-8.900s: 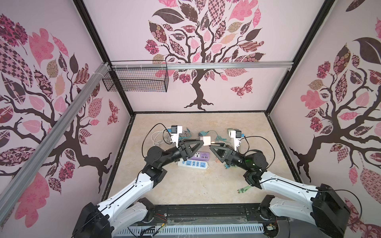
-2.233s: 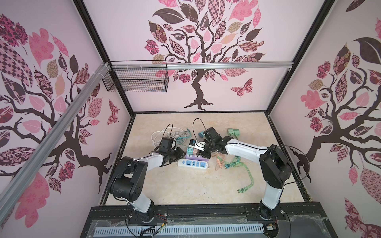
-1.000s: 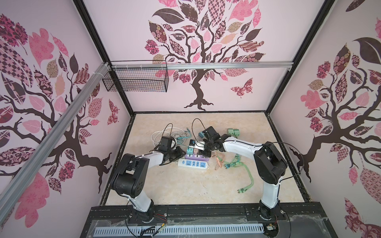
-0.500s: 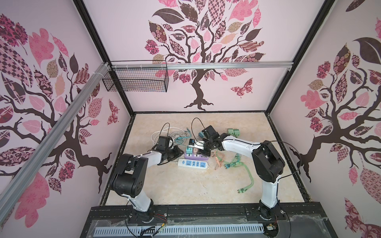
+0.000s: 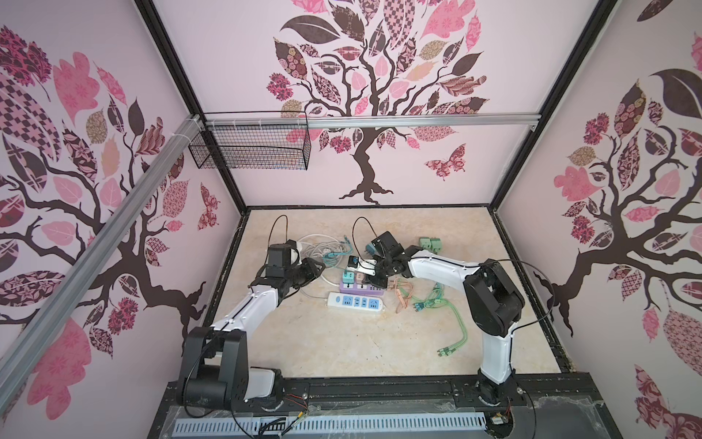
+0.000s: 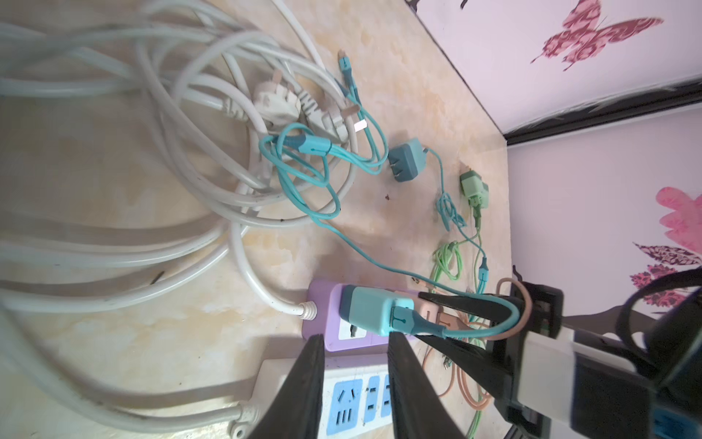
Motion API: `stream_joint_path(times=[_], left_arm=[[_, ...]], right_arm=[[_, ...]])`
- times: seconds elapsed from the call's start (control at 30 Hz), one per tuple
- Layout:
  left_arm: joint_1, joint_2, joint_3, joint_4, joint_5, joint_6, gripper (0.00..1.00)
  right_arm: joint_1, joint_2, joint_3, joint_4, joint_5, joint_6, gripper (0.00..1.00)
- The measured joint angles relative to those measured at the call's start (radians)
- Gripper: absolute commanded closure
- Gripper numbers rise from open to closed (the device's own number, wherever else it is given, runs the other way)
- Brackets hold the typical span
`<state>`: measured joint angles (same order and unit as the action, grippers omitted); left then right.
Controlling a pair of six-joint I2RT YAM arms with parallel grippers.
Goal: Insert the plug
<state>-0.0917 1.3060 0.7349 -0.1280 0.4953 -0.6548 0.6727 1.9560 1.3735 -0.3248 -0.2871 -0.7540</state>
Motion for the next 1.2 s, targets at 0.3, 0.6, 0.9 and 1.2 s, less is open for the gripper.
stream_joint_path(times=[0.3, 0.6, 0.9, 1.2], left_arm=[[0.047, -0.170, -0.003, -0.146, -0.022, 0.024, 0.53], [0.053, -0.232, -0.003, -0.234, -0.023, 0.046, 0.50], [0.061, -0.260, -0.003, -0.260, -0.023, 0.056, 0.47], [0.065, -0.294, -0.003, -0.272, -0.023, 0.056, 0.44]], right_arm=[[0.000, 0.000, 0.000, 0.005, 0.005, 0.028, 0.66], [0.000, 0.000, -0.004, -0.009, 0.042, 0.073, 0.54], [0.000, -0.031, -0.048, -0.013, 0.054, 0.102, 0.45], [0.000, -0.124, -0.080, -0.062, 0.029, 0.116, 0.40]])
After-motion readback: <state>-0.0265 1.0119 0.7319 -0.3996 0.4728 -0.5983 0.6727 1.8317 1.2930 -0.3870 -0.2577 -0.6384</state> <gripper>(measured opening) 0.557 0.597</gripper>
